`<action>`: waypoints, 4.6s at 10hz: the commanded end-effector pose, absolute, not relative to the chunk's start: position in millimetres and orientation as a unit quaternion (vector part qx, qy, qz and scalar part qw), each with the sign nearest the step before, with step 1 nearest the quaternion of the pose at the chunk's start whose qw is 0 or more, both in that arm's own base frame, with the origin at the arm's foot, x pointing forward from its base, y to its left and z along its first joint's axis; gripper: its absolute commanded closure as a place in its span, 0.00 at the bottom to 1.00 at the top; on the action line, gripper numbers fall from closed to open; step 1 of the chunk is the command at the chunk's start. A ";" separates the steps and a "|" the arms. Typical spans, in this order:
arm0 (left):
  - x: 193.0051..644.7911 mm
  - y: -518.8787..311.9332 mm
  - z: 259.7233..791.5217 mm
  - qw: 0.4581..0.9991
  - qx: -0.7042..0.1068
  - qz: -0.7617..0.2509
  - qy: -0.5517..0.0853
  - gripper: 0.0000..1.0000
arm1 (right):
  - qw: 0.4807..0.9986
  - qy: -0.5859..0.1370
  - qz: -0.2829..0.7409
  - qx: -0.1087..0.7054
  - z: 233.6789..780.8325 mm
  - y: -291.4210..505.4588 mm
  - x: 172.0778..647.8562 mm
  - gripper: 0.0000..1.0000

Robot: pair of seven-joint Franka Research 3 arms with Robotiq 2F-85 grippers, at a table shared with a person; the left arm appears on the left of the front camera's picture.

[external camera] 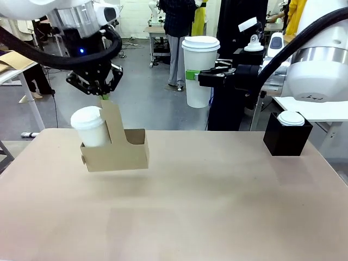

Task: Pour a drink into a cup and package it in a carrier.
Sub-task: Position the Cup Carrier in the center of the table, then insert the held 600 ml Paper Cup into the Cup Carrier.

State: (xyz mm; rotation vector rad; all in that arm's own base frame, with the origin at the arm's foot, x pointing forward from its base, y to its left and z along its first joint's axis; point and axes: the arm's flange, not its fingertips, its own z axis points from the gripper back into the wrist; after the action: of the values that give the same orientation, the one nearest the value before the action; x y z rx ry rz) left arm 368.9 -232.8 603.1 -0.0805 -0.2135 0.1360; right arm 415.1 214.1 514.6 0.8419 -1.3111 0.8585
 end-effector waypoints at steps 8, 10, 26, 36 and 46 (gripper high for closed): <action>308.1 -276.7 579.7 0.992 -0.031 0.056 -0.107 0.98 | 0.626 -0.575 0.373 0.371 517.6 216.6 415.9 0.19; 303.2 -308.4 565.1 0.991 -0.053 0.037 -0.113 0.98 | 0.626 -0.575 0.373 0.371 517.6 216.6 415.9 0.19; 268.6 -380.2 496.0 0.993 -0.039 0.008 -0.115 0.98 | 0.626 -0.575 0.373 0.371 517.6 216.6 415.9 0.19; 268.7 -380.8 496.6 0.993 -0.040 0.007 -0.115 0.51 | 0.626 -0.575 0.373 0.371 517.6 216.6 415.9 0.19; 288.7 -257.0 597.1 0.968 -0.176 -0.156 -0.092 0.00 | 0.628 -0.450 0.417 0.479 457.3 178.5 430.3 0.19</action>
State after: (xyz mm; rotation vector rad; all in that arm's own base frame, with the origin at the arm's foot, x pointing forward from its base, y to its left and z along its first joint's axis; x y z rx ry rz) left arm 291.9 -292.4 599.8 -0.3364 -0.2121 -0.2432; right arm 436.6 186.9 455.0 1.0356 -1.0949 0.9253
